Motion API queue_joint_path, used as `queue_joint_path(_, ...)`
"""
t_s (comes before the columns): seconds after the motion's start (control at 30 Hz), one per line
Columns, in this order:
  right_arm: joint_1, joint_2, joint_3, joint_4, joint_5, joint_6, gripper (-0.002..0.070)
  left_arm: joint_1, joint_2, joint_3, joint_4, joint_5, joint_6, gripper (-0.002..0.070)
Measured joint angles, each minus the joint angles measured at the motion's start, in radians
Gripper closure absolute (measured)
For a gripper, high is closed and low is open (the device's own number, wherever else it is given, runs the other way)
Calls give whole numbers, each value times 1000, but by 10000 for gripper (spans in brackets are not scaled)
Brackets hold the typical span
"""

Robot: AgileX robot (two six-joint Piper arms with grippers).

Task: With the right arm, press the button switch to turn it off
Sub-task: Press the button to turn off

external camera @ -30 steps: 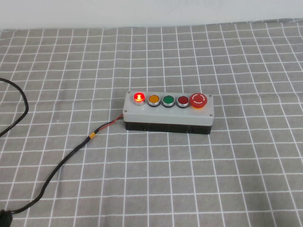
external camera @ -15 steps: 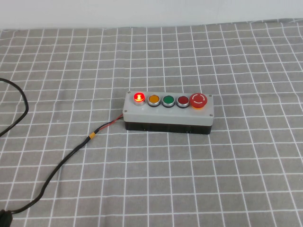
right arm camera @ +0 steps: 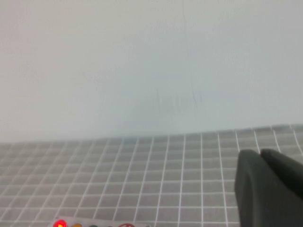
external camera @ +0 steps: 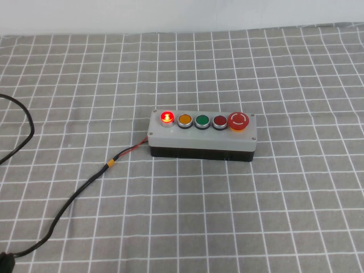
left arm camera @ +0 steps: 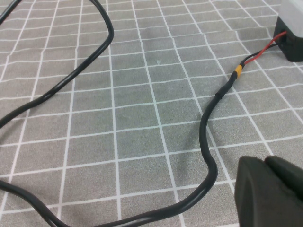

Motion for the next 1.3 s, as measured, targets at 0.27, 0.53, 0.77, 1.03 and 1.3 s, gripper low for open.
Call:
queue_joint_path(0.27, 0, 252, -55, 320, -105, -188, 692, 0, 0, 0, 0, 0, 0, 678)
queue_joint_path(0.53, 32, 586, -185, 623, 73, -604, 692, 0, 0, 0, 0, 0, 0, 678)
queue_joint_path(0.77, 246, 871, -381, 442, 107, -493, 692, 0, 0, 0, 0, 0, 0, 678)
queue_joint_path(1.03, 507, 1196, -708, -60, 245, -104, 692, 0, 0, 0, 0, 0, 0, 678)
queue_joint_path(1.3, 595, 1473, -1025, -178, 356, -24, 692, 0, 0, 0, 0, 0, 0, 678)
